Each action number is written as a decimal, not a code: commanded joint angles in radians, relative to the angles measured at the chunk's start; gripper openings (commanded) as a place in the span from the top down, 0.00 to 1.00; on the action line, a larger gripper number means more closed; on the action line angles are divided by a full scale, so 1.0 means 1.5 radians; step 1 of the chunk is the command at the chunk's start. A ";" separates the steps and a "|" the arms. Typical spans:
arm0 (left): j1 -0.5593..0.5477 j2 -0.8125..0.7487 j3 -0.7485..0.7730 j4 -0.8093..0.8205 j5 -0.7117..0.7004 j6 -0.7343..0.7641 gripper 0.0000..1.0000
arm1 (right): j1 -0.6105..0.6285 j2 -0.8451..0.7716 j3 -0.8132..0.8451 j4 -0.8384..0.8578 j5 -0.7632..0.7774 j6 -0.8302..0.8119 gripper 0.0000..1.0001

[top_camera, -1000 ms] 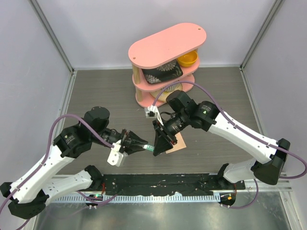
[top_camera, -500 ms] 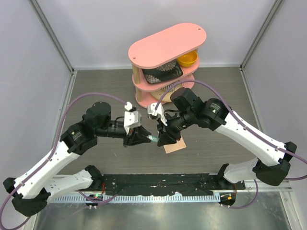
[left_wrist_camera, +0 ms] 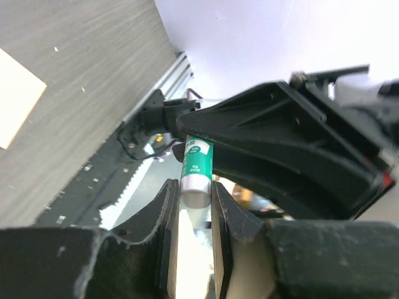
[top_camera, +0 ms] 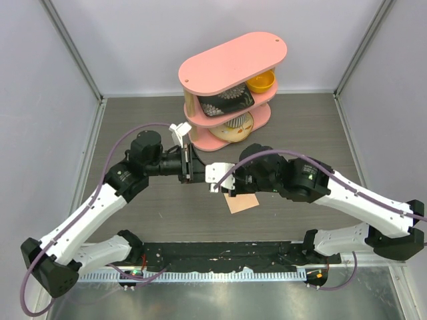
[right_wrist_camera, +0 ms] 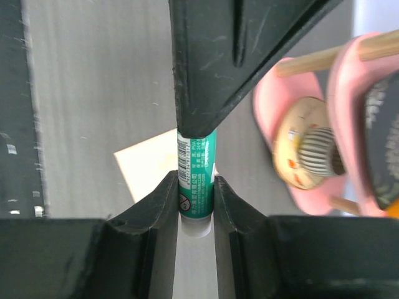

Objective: Place the letter into the envelope and seal it

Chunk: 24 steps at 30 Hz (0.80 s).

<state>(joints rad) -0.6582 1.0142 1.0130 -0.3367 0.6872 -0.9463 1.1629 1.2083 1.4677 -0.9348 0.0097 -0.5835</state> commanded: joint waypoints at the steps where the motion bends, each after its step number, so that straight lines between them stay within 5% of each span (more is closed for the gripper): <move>1: 0.036 0.048 -0.042 0.096 -0.033 -0.218 1.00 | 0.079 -0.032 -0.028 0.183 0.077 -0.123 0.99; 15: 0.097 0.070 -0.043 0.028 -0.050 -0.340 0.95 | 0.164 -0.033 -0.086 0.243 0.234 -0.250 0.99; 19: 0.141 0.049 -0.036 0.060 -0.015 -0.245 0.41 | 0.112 -0.025 -0.052 0.193 0.177 -0.154 0.99; 24: 0.281 0.015 -0.033 0.099 0.103 -0.102 0.17 | -0.021 -0.035 -0.021 0.108 0.011 0.006 0.99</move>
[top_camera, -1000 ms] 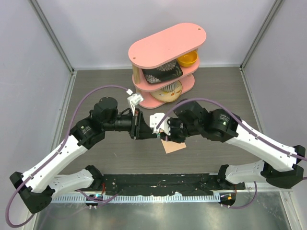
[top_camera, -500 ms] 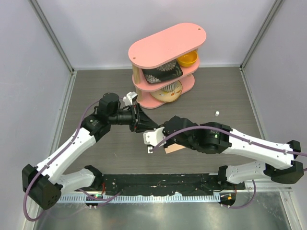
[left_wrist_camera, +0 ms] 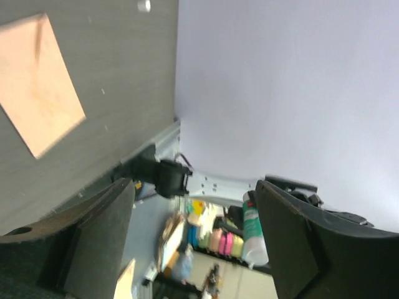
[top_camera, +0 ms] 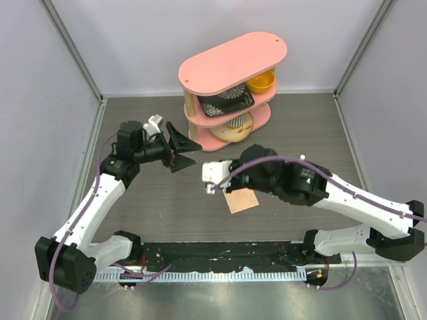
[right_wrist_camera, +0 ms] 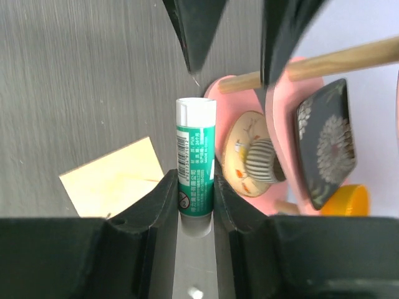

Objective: Place the letter into the envelope and seal it

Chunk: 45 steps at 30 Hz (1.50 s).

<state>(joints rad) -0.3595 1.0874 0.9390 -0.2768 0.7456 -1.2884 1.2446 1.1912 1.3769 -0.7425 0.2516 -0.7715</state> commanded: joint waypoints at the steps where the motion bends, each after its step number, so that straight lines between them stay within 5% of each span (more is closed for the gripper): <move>1: 0.100 -0.046 0.020 0.066 0.082 0.161 0.15 | -0.091 -0.028 0.036 -0.039 -0.188 0.151 0.99; 6: 0.130 -0.094 0.070 0.029 0.190 0.538 0.14 | -0.248 -0.011 0.037 -0.091 -0.459 0.309 0.99; 7: 0.125 -0.111 0.056 0.013 0.190 0.699 0.15 | -0.284 0.001 0.035 -0.094 -0.504 0.363 0.99; 9: 0.118 -0.157 0.030 -0.060 0.225 0.855 0.17 | -0.343 0.022 0.034 -0.101 -0.654 0.403 0.99; 10: 0.114 -0.168 0.027 -0.097 0.251 1.043 0.20 | -0.389 0.047 0.039 -0.121 -0.697 0.426 0.99; 13: 0.032 -0.195 0.033 -0.185 0.209 1.254 0.33 | -0.423 0.099 0.051 -0.157 -0.827 0.469 0.99; 16: -0.103 -0.183 0.061 -0.236 0.094 1.407 0.41 | -0.423 0.106 0.033 -0.137 -0.844 0.513 0.99; 17: -0.140 -0.176 0.068 -0.241 -0.014 1.431 0.42 | -0.423 0.105 0.017 -0.127 -0.837 0.530 0.99; 23: -0.347 -0.132 0.086 -0.219 -0.290 1.529 0.43 | -0.423 0.105 -0.021 -0.080 -0.840 0.597 0.99; 28: -0.451 -0.100 0.098 -0.180 -0.389 1.574 0.45 | -0.423 0.113 -0.027 -0.100 -0.844 0.580 0.99; 45: -0.482 -0.034 0.092 -0.163 -0.376 1.677 0.49 | -0.423 0.111 -0.048 -0.096 -0.872 0.598 0.99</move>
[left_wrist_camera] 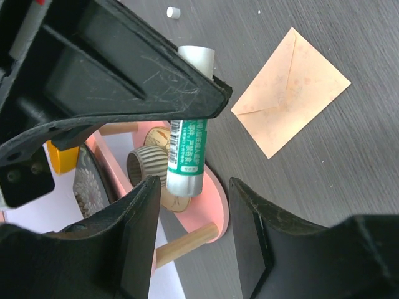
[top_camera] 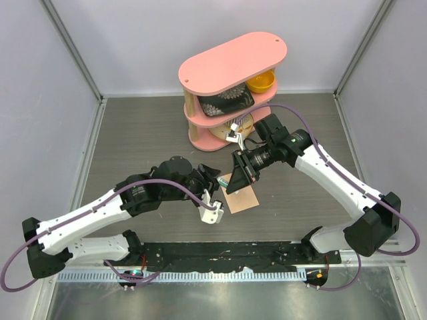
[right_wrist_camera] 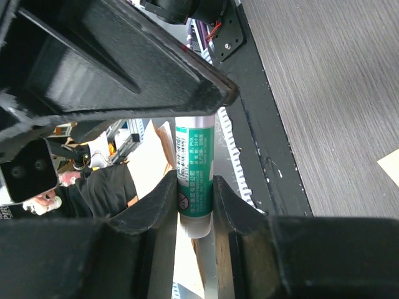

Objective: Place the letter into the envelope and seal it

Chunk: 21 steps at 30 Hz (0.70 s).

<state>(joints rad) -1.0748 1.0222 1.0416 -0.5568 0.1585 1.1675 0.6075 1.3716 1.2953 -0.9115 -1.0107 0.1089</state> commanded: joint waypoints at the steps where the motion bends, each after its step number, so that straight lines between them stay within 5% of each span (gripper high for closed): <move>1: -0.004 0.013 0.025 0.021 0.019 0.043 0.50 | 0.003 -0.010 0.005 0.017 -0.033 0.011 0.99; 10: -0.005 0.030 0.047 0.001 0.079 0.007 0.65 | 0.010 -0.011 0.005 0.008 -0.034 0.007 0.99; 15: -0.005 0.015 0.030 -0.002 0.102 -0.001 0.94 | 0.010 -0.014 0.004 0.010 -0.035 0.006 0.97; 16: -0.005 0.014 0.027 0.001 0.100 -0.019 1.00 | 0.009 -0.015 0.008 0.015 -0.034 0.008 0.88; 17: -0.005 0.013 0.026 0.005 0.097 -0.034 1.00 | 0.007 -0.016 0.015 0.018 -0.033 0.008 0.60; 21: 0.011 0.014 0.019 0.014 0.086 -0.138 1.00 | -0.060 -0.013 0.068 0.023 0.004 0.005 0.37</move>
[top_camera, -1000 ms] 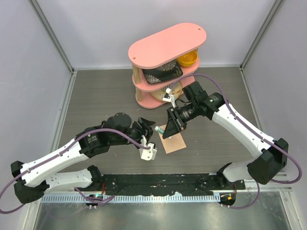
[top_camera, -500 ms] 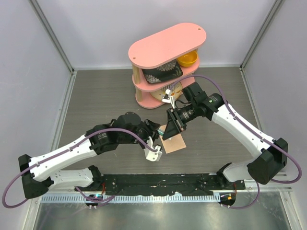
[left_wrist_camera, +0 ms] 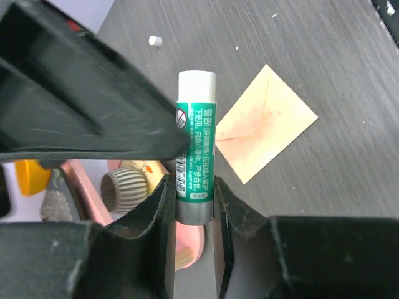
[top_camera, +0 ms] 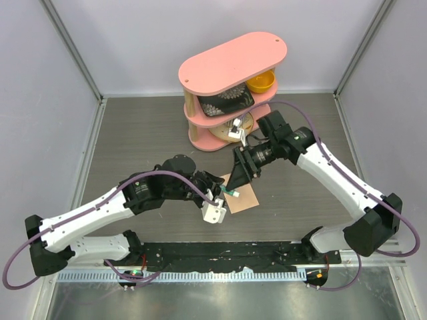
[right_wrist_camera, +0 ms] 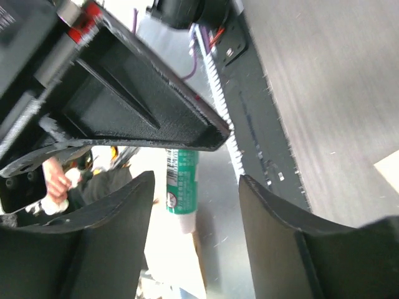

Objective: Place the letter into the envelope and seal it

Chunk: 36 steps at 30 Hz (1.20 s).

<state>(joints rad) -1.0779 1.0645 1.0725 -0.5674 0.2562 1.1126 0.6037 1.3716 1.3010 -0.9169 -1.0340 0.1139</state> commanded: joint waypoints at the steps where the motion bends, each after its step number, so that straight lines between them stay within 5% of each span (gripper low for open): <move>1: 0.021 -0.015 -0.002 0.029 0.025 -0.131 1.00 | -0.081 -0.010 0.087 0.022 0.029 -0.003 0.36; 8: 0.107 -0.015 -0.020 0.103 0.155 -0.533 1.00 | -0.401 0.033 0.135 -0.059 0.105 -0.164 0.34; 15: 0.108 -0.019 -0.053 0.191 0.162 -0.730 1.00 | -0.587 0.051 0.012 0.031 0.320 -0.323 0.34; 20: 0.113 -0.023 -0.082 0.238 0.155 -0.805 1.00 | -0.593 0.082 -0.065 0.187 0.450 -0.279 0.34; 28: 0.134 -0.006 -0.104 0.284 0.188 -0.917 1.00 | -0.593 0.092 -0.188 0.321 0.469 -0.271 0.24; 36: 0.143 0.007 -0.117 0.321 0.209 -0.965 1.00 | -0.589 0.131 -0.219 0.404 0.451 -0.362 0.36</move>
<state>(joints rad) -0.8707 1.0763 0.9043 -0.1703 0.5304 -0.2836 -0.2852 1.5322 0.9611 -0.4232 -0.3466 -0.3489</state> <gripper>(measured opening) 0.268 0.654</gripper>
